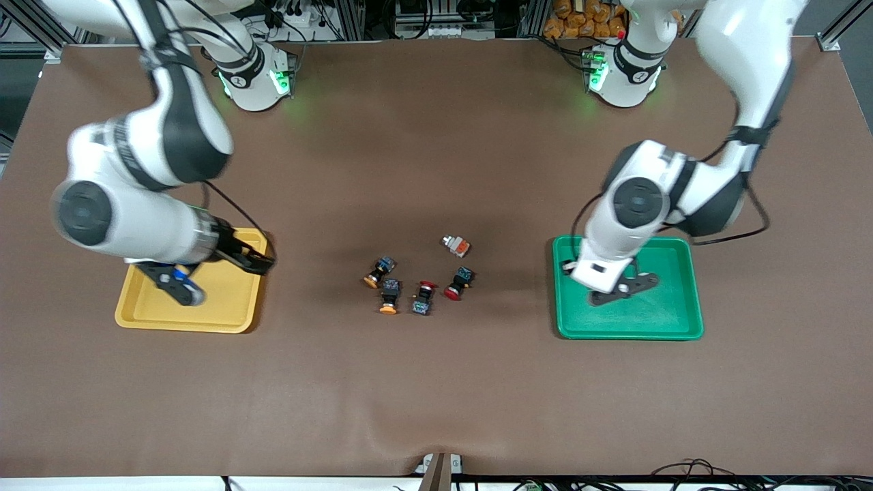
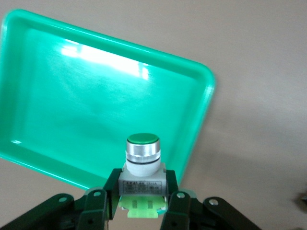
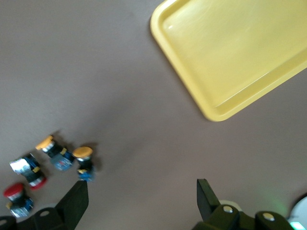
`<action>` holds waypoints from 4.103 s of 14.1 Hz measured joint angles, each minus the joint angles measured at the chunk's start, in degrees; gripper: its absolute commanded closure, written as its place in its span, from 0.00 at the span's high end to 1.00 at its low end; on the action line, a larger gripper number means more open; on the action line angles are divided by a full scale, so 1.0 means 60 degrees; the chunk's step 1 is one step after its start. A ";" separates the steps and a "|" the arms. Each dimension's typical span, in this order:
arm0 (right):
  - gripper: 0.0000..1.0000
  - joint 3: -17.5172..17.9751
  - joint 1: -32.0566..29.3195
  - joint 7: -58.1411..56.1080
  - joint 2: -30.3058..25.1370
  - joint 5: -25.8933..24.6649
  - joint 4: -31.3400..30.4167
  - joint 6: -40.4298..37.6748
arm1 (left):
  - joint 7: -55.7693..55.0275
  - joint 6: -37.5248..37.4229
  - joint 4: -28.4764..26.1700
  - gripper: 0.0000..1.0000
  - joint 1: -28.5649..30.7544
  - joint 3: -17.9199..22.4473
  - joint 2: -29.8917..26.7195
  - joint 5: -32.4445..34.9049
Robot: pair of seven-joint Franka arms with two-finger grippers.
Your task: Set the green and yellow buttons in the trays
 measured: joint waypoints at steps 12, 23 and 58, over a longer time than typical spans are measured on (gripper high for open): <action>1.00 0.0022 0.2181 0.2802 0.2420 -0.0014 -0.0754 0.3666 | 0.1478 0.0144 -0.0850 0.00 0.2358 -0.0352 0.0325 0.0555; 0.42 0.0025 0.2655 0.3214 0.3018 -0.0014 -0.0985 0.4586 | 0.1481 0.1384 -0.0981 1.00 0.3114 -0.0385 0.1306 0.1199; 0.12 -0.0491 -0.3577 -0.7941 0.1597 -0.1547 -0.2389 0.3087 | -0.4154 0.0173 0.1502 1.00 -0.2127 -0.1000 0.2197 0.0596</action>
